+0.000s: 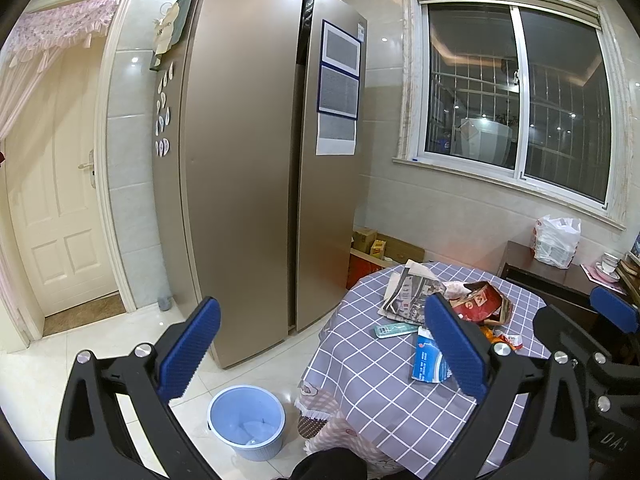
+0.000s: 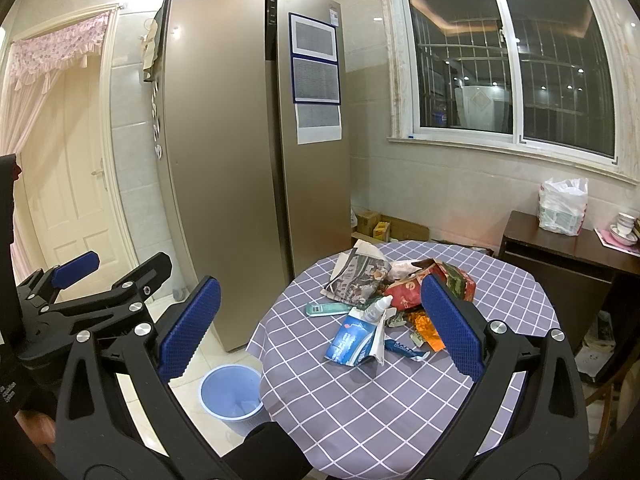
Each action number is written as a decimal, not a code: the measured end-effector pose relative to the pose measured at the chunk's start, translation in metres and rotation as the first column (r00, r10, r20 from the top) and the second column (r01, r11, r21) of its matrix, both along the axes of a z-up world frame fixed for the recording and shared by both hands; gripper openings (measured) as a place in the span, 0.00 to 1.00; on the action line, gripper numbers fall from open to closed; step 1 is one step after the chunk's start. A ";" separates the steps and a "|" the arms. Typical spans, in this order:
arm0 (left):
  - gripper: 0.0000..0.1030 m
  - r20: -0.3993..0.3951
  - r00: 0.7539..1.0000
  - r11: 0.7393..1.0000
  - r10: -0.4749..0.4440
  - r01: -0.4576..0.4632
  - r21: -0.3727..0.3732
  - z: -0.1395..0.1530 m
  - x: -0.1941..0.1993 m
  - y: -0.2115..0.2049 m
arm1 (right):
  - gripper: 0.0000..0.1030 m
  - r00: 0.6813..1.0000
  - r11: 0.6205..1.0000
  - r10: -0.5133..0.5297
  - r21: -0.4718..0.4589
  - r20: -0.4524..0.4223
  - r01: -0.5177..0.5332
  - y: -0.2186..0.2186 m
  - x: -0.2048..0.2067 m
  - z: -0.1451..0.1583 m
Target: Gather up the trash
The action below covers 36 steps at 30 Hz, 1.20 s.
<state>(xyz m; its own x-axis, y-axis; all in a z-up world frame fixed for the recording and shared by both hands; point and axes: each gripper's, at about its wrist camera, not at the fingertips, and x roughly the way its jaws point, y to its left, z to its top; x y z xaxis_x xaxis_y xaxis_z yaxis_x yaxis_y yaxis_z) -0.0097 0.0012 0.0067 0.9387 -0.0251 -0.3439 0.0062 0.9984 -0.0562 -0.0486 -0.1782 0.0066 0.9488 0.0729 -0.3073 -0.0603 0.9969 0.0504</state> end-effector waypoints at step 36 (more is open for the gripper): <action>0.96 -0.001 1.000 1.000 -0.004 0.004 0.000 0.000 0.001 -0.002 | 0.95 1.000 1.000 0.006 0.004 0.000 -0.006 0.005 -0.004 0.006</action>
